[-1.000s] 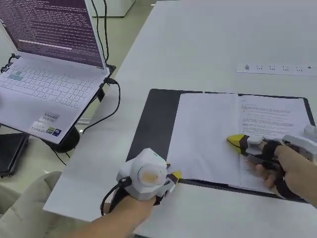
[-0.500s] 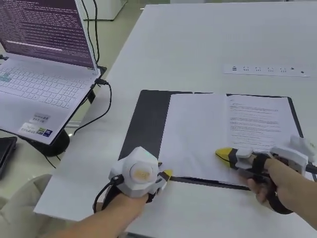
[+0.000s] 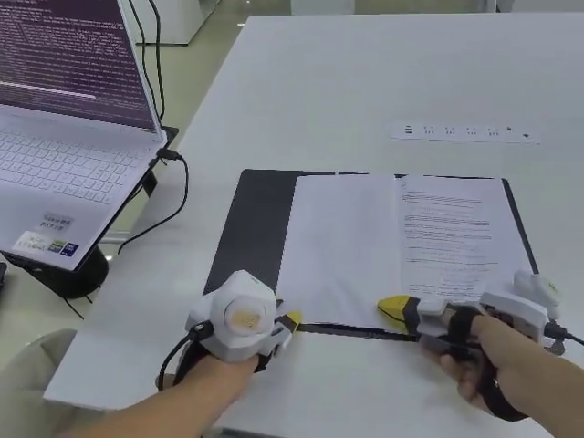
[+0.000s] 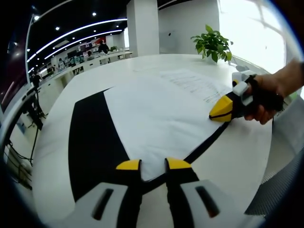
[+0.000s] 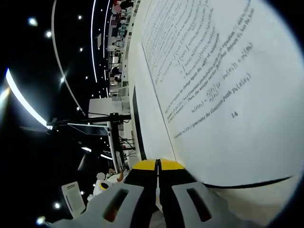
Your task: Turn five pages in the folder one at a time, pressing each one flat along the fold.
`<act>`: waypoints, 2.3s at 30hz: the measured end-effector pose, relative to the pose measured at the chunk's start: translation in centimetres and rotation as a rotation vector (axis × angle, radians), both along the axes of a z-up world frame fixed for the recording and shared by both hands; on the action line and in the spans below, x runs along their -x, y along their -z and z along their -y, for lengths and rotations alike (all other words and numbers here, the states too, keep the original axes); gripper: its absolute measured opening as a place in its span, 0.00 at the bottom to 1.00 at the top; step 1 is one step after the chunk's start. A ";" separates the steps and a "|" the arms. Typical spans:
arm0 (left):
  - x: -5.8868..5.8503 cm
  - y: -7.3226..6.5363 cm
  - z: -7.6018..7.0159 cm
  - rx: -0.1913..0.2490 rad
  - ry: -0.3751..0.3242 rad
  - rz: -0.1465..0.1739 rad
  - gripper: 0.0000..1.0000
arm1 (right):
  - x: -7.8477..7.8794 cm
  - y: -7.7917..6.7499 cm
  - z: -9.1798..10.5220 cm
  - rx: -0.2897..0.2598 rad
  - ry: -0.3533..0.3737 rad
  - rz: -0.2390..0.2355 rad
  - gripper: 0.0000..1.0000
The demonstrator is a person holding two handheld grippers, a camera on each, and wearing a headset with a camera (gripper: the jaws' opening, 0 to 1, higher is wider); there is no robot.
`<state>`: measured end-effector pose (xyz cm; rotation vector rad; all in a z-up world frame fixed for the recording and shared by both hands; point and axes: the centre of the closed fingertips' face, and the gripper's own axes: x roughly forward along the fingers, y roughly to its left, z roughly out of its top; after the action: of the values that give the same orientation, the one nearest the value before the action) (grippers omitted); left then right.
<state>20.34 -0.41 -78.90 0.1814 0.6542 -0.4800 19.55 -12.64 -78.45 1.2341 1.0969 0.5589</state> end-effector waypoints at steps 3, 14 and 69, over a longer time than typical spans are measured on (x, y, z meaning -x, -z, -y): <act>0.0 0.0 0.0 -0.004 0.001 -0.005 0.18 | 1.3 -0.1 -0.1 0.004 -0.007 -0.013 0.00; 0.8 -0.4 0.2 0.006 -0.045 -0.102 0.35 | 6.0 -4.5 1.4 0.057 -0.049 0.144 0.00; 6.1 -12.1 5.1 0.173 -0.020 0.069 0.99 | 5.9 -13.8 19.8 0.925 0.061 0.891 1.00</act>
<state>14.24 -5.48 -66.80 0.0281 0.5435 -0.5062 13.70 -32.42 -64.69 0.1378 0.4227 0.3967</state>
